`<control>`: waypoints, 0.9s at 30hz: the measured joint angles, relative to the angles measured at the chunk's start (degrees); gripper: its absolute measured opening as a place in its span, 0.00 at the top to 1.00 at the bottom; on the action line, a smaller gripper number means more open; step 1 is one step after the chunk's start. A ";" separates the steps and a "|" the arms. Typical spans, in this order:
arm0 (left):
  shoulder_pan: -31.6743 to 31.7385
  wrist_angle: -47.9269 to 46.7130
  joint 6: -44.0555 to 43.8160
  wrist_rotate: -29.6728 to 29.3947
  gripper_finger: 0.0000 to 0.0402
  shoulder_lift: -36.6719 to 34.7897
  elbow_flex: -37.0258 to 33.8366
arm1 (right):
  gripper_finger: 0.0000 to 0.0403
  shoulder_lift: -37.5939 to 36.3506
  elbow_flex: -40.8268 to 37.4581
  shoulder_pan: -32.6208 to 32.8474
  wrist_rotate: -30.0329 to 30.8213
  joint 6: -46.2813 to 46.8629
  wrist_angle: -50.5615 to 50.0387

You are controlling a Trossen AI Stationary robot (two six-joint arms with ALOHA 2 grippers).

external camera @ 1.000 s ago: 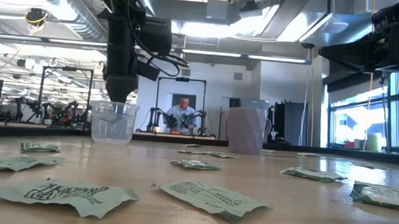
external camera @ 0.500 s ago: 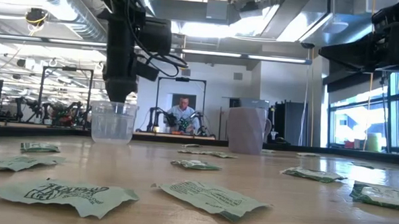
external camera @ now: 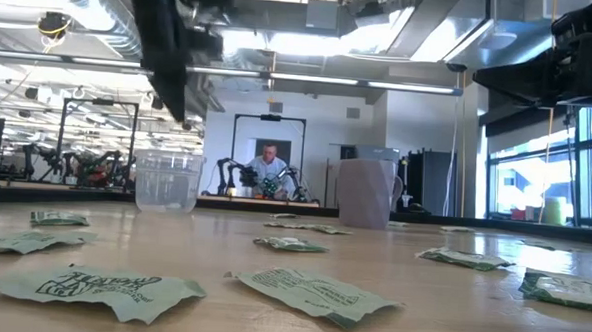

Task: Pick and place Stevia / Truvia into bins
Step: Put the green stevia packet into the transparent container

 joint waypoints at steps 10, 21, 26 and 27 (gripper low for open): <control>-17.78 1.25 -0.38 7.64 0.78 -1.91 0.02 | 0.82 0.00 0.00 0.00 0.00 0.00 0.00; -28.49 2.37 -3.59 4.79 0.74 11.91 0.02 | 0.82 0.00 0.00 0.01 -0.01 0.07 0.01; -30.29 5.22 -4.74 10.73 0.78 17.74 0.02 | 0.81 0.00 0.02 -0.02 0.00 0.15 0.00; -30.33 5.17 -5.41 11.44 0.78 18.75 0.02 | 0.81 0.00 0.02 0.01 0.00 0.15 0.00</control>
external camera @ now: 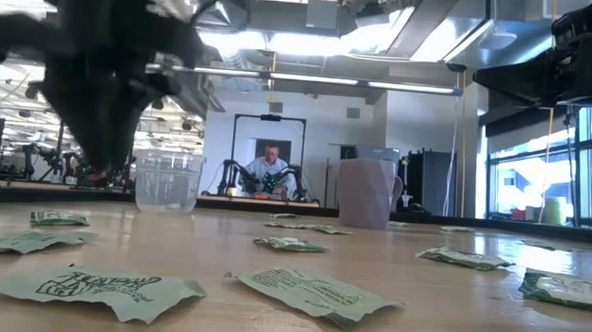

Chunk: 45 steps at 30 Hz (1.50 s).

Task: Pick and place Stevia / Truvia into bins
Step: Put the green stevia packet into the transparent container

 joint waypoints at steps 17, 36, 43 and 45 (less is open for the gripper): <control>0.17 0.28 -7.18 3.73 0.84 4.96 0.00 | 0.82 0.00 -0.02 -0.01 -0.01 -0.07 0.00; 0.17 2.96 -9.58 6.15 0.77 4.96 0.00 | 0.81 0.00 -0.02 0.00 0.00 -0.11 0.00; 0.02 2.58 -9.11 6.60 0.78 6.95 -0.02 | 0.81 0.00 -0.02 0.00 0.00 -0.11 0.00; 0.02 2.35 -8.73 6.65 0.79 8.35 -0.02 | 0.81 0.00 -0.02 -0.01 -0.01 -0.11 0.00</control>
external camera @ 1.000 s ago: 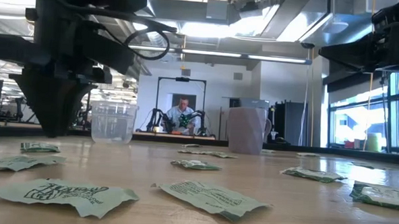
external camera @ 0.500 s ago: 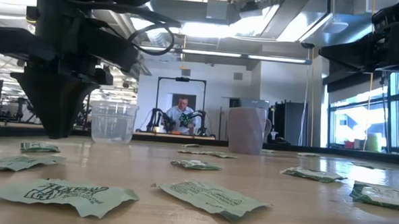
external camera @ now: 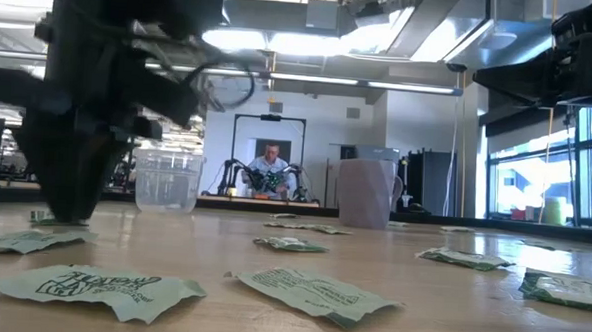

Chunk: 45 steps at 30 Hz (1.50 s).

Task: Pick and place Stevia / Truvia into bins
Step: Put the green stevia packet into the transparent container

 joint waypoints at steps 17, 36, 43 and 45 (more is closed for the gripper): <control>0.24 -1.02 0.72 1.33 0.87 2.13 0.20 | 0.81 0.01 0.01 0.01 -0.01 0.07 -0.01; 0.17 -0.95 2.85 -0.28 0.98 1.85 -0.01 | 0.82 0.01 0.00 0.00 -0.01 0.02 -0.01; 0.28 -1.76 1.54 -2.28 0.99 -2.03 -0.54 | 0.82 0.01 0.00 0.00 0.01 0.00 0.00; 0.28 -1.42 1.24 -3.27 0.99 -3.70 -0.25 | 0.82 0.00 0.00 0.01 -0.01 0.00 -0.02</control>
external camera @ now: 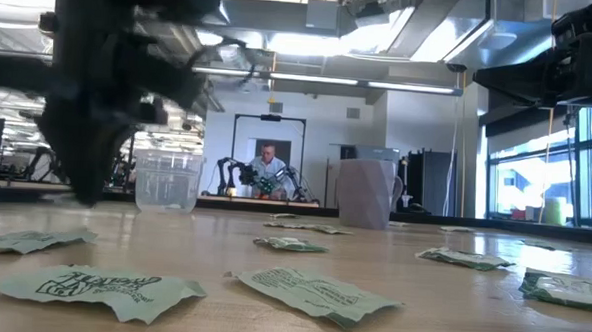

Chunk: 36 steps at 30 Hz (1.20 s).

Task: Pick and place Stevia / Truvia into bins
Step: Put the green stevia packet into the transparent container

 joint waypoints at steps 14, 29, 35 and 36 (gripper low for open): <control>-0.02 3.03 0.63 -0.88 0.99 -13.55 0.06 | 0.81 0.00 0.00 -0.01 0.01 -0.02 0.02; 5.12 5.06 8.73 -27.57 0.99 -25.51 0.18 | 0.81 0.00 0.02 0.00 0.02 -0.02 0.02; 14.18 4.99 12.03 -24.27 0.99 -24.63 0.23 | 0.82 0.00 0.01 0.00 0.00 -0.02 0.03; 15.78 4.99 12.87 -23.11 0.99 -24.56 0.23 | 0.81 0.00 0.00 -0.02 0.00 -0.02 0.04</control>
